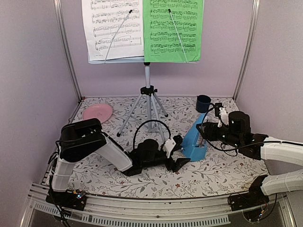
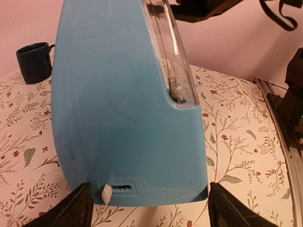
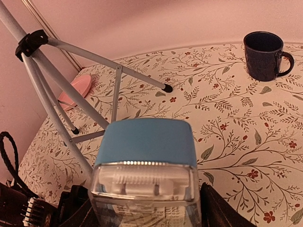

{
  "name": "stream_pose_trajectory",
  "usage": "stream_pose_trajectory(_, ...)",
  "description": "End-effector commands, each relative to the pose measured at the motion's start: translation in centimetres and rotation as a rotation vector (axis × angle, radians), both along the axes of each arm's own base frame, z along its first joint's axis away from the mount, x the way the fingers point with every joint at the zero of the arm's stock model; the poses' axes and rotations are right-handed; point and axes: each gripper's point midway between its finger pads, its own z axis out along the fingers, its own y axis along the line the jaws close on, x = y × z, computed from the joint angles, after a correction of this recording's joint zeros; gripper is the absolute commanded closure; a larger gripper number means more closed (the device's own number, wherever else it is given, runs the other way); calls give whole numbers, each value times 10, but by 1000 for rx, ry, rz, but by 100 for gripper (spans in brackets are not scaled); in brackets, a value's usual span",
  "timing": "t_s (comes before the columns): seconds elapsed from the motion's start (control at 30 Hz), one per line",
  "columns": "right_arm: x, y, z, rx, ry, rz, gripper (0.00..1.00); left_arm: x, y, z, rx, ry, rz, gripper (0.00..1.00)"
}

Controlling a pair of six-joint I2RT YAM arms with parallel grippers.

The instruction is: Set up the instrument practice props

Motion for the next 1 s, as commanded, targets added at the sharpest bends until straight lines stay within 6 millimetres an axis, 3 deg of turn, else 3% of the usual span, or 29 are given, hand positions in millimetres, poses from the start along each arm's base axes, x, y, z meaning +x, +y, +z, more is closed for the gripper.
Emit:
stream_pose_trajectory(0.0, 4, 5, 56, 167, -132, -20, 100, -5, -6, -6, 18, -14, 17, 17)
stream_pose_trajectory(0.5, 3, 5, 46, 179, -97, -49, 100, -3, -6, -9, 30, -32, 44, 31)
stream_pose_trajectory(0.7, 3, 6, 46, 171, -100, -46, 100, -3, -5, -10, 30, -32, 49, 31)
stream_pose_trajectory(0.8, 4, 5, 46, 166, -103, -52, 100, 0, -1, -8, 29, -34, 73, 27)
stream_pose_trajectory(0.97, 9, -6, 41, 84, -98, -141, 100, 5, 16, 7, 6, -81, 130, 10)
